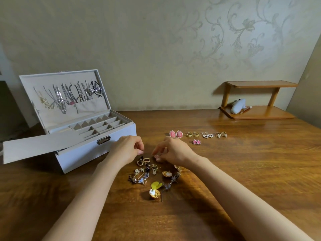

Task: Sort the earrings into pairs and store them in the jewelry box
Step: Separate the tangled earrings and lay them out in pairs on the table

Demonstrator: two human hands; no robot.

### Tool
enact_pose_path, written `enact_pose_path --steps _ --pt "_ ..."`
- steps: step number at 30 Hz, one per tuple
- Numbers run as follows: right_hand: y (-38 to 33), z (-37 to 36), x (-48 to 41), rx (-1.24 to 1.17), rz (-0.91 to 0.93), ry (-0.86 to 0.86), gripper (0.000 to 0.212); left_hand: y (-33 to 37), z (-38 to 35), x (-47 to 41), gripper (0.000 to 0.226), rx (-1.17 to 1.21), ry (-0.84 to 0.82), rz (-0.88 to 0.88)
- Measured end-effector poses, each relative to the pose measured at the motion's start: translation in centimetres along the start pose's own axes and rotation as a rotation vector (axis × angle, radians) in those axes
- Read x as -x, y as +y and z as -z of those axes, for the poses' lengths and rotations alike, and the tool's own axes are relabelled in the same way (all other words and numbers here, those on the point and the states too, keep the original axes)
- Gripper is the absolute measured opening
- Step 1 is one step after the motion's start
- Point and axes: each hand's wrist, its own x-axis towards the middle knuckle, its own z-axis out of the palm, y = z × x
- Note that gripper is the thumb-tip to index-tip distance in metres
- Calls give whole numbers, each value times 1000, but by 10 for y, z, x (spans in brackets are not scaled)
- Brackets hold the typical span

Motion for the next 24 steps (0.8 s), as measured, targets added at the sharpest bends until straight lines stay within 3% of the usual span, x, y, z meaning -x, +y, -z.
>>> enact_pose_path --steps 4,8,11,15,18,20,24 --pt "-8 -5 -4 -11 43 86 16 1 4 2 17 -74 -139 70" --pt "-21 -12 -13 61 10 31 19 0 3 2 33 -152 -231 165" --pt "-26 -14 -19 93 -16 -17 17 -1 1 1 32 -132 -252 200" --pt "-34 -14 -23 109 -16 -43 11 -2 0 0 28 -79 -262 244" --pt "-34 -13 -22 -12 -65 -13 9 0 3 2 23 -48 -264 241" --pt "-31 -7 -18 -136 -108 42 19 2 8 4 17 -24 -228 203" --pt "-13 15 -6 -290 -137 141 18 10 14 3 12 90 -109 68"
